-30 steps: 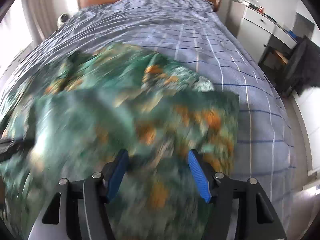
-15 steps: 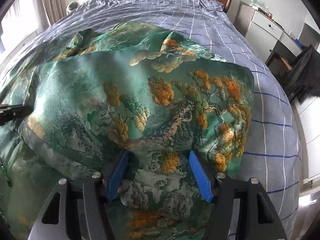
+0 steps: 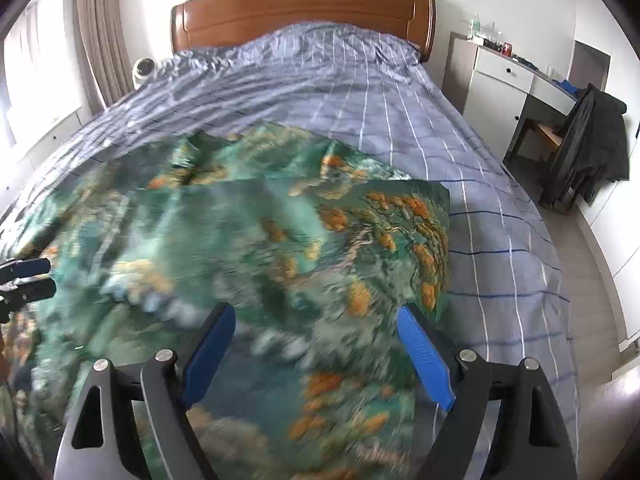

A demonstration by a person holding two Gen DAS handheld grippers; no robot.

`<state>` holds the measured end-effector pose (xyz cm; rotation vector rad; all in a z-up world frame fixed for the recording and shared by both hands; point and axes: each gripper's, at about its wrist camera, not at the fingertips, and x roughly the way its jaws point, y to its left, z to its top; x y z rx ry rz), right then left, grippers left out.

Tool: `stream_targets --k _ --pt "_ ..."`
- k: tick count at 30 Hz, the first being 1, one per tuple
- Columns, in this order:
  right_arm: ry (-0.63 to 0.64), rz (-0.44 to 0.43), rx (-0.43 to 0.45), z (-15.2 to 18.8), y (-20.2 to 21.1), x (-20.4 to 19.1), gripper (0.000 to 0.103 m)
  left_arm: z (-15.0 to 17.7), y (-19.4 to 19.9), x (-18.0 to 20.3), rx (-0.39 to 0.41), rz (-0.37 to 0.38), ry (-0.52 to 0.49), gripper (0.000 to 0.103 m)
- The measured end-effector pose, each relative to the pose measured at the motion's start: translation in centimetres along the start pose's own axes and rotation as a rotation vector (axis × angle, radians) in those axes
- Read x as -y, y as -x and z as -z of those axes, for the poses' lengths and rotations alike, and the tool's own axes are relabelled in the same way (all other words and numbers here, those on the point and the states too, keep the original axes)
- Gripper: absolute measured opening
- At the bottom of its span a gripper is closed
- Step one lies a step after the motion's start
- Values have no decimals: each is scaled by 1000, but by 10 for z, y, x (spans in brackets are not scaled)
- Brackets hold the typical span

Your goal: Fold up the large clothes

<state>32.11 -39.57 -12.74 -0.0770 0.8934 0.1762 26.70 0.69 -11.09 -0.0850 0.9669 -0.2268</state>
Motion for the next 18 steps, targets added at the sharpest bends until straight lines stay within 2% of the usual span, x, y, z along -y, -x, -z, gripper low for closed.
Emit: stream_targets --k 5,10,14,18 --pt "-22 -38 31 15 49 -21 85 24 23 -19 21 -73 12 87" --pt "31 -32 78 39 82 -58 85 45 33 -53 16 -129 81 88" --pt "61 -54 74 61 94 -88 85 60 42 -92 16 -175 166 88" --pt "94 -91 73 76 108 -116 85 77 57 -150 39 -183 340 89"
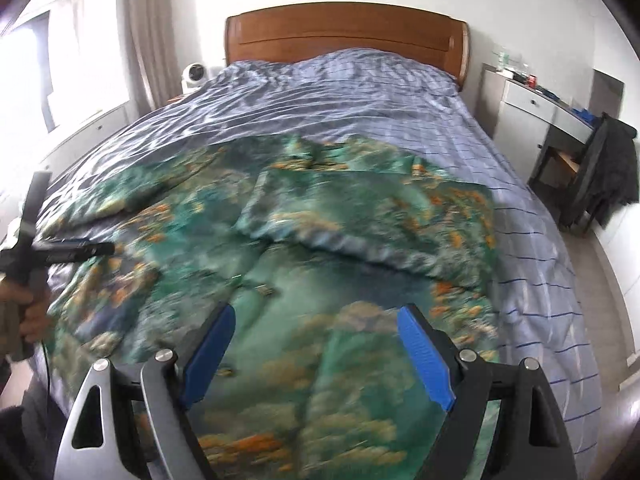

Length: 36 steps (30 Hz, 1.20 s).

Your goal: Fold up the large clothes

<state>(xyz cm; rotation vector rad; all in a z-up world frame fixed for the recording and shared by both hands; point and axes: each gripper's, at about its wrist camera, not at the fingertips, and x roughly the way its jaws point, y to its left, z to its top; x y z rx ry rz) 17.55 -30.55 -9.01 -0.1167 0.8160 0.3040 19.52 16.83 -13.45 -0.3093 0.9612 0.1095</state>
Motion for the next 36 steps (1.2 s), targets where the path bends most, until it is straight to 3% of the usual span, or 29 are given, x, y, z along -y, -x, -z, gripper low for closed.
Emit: stream_targets --k 3,8,12,16,18,20,22,23,24,25,27,30,36 --pt "42 -17 17 4 10 -20 85 -8 -3 -43 9 27 136 89" --pt "124 -26 14 11 15 -45 85 -34 -9 -117 96 135 418 90" --pt "157 -31 25 11 23 -54 85 -42 -28 -189 135 110 728 91" --pt "163 -38 24 10 28 -59 85 -45 -38 -221 164 85 829 90" --pt "170 -42 20 10 29 -62 85 -48 -34 -227 196 58 833 87" --pt "180 -41 12 10 28 -66 85 -51 -31 -230 211 38 823 77" --pt "186 -39 1 11 24 -68 85 -53 -31 -229 209 7 792 48" --pt "184 -42 -3 11 23 -69 85 -54 -30 -229 206 -4 775 41" --pt "178 -50 -6 11 23 -70 85 -55 -30 -228 207 -13 755 24" --pt "175 -54 -6 11 23 -70 85 -55 -30 -228 210 -12 735 17" --pt "176 -60 -2 11 23 -72 85 -57 -26 -224 220 -31 702 14" --pt "185 -59 -7 12 22 -73 85 -61 -7 -203 251 -120 595 11" --pt "149 -64 -13 15 21 -67 85 -78 31 -114 378 -338 193 10"
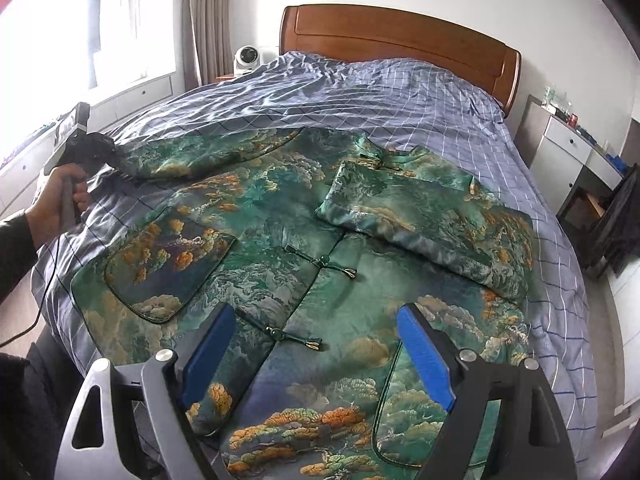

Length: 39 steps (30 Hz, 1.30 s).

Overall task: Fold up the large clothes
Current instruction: 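Grasp the sleeve with the left tool and fold it across the jacket front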

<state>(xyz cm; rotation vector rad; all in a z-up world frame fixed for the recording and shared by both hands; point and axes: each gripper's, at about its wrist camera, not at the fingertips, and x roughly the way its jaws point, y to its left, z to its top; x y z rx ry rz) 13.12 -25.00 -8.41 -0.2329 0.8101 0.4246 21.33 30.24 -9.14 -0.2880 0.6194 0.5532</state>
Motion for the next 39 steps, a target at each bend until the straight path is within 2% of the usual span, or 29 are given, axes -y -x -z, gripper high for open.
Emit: stream_targets --k 5,8,9,13,18,20,21,23,25,27,28,30,32,36,39 --pt "-30 -2 -1 1 0 6 85 13 49 84 191 -20 -421 10" --pt "-47 -3 2 2 0 10 85 34 66 123 252 -3 -620 10" --pt "-52 -1 5 2 2 11 85 40 69 132 257 6 -658 10" --pt "-53 7 12 4 7 12 85 71 75 166 235 76 -808 10" --pt "-64 19 12 9 12 18 85 110 78 191 145 148 -903 10" --pt "-73 20 7 11 12 21 85 127 80 198 115 162 -950 13" --pt "-81 20 4 11 11 23 85 137 79 203 97 160 -984 18" --pt "-99 13 -4 11 9 26 85 150 79 206 68 169 -1017 30" --pt "-123 1 -11 8 6 31 85 163 88 202 56 204 -1029 73" --pt "-144 -16 -15 2 1 35 85 171 101 195 104 225 -1025 91" --pt "-153 -25 -18 -1 -1 36 85 174 107 191 113 246 -1024 95" --pt "-192 -78 -19 -8 -8 40 85 179 120 179 103 294 -1016 95" --pt "-242 -141 -22 -14 -19 42 85 180 130 168 94 306 -992 95" --pt "-451 -367 -78 -29 -64 49 85 168 139 142 63 304 -863 95" --pt "-702 -599 -160 -35 -118 49 85 155 143 126 40 293 -751 95"
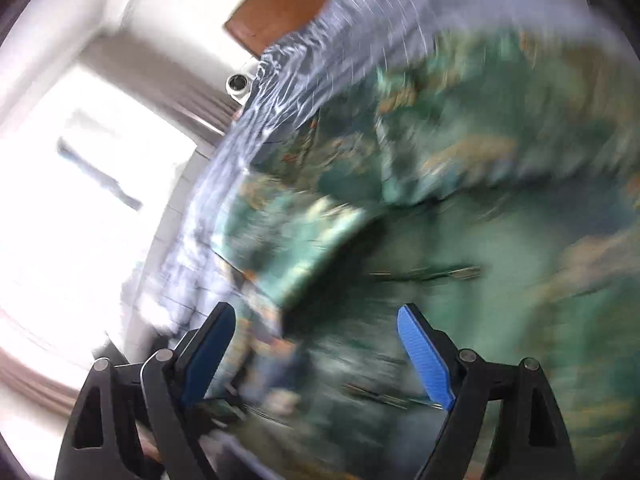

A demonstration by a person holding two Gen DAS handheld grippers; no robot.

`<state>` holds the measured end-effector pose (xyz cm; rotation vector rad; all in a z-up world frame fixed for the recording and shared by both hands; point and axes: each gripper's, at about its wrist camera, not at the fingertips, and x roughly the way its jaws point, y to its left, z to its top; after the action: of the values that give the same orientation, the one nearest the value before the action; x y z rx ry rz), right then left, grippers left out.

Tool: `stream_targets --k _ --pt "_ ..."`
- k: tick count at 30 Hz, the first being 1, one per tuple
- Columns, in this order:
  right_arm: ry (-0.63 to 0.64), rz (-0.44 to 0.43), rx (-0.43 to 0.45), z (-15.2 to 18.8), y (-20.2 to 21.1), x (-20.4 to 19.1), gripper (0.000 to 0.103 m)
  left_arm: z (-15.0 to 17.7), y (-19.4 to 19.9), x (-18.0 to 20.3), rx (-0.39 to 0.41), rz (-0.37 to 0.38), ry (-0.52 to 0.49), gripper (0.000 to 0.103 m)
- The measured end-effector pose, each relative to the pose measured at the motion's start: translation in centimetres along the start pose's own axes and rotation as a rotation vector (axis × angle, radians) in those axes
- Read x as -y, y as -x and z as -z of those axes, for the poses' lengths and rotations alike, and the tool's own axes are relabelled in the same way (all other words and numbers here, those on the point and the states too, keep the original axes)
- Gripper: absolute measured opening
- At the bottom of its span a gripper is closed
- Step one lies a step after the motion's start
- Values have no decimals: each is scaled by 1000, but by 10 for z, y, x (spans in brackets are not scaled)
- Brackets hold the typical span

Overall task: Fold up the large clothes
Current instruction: 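Grasp the sleeve with the left tool and fold it across the jacket front, then grasp the other sleeve with the right tool and fold it across the front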

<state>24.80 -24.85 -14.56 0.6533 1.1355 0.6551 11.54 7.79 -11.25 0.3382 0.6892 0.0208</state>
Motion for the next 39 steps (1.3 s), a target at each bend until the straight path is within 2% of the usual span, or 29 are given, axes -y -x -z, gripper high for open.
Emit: stream_targets --k 3,6,10,11,13,14,15,17,22,26,30,33,39 --pt "-179 -118 -121 -4 -49 13 85 5 7 -19 -1 -15 84 95" --pt "-214 -81 -161 -6 -81 18 85 17 12 -35 -5 -17 142 95" --pt "-206 -66 -154 -12 -102 15 85 26 6 -43 -38 -15 182 95" --pt "-194 -56 -155 -13 -105 11 81 26 2 -43 -46 -13 190 95" --pt "-175 -18 -170 -18 -112 8 61 28 -1 -43 -57 -4 209 95" --pt "-162 11 -173 -19 -115 5 34 28 -2 -44 -59 0 218 95" --pt "-133 53 -175 -21 -117 2 15 29 -2 -44 -59 1 224 95" --pt "-86 74 -155 -27 -113 -6 12 31 0 -45 -56 2 238 95" --pt "91 84 -18 -56 -76 -54 11 34 1 -50 -60 4 263 95" --pt "200 118 97 -103 -40 -79 11 31 6 -55 -48 0 290 95" --pt "244 210 182 -147 -17 -77 10 29 12 -57 -34 4 303 95" --pt "256 278 208 -167 -13 -63 10 27 14 -57 -28 7 297 95" --pt "243 345 218 -178 -20 -25 10 28 13 -54 -37 0 288 95"
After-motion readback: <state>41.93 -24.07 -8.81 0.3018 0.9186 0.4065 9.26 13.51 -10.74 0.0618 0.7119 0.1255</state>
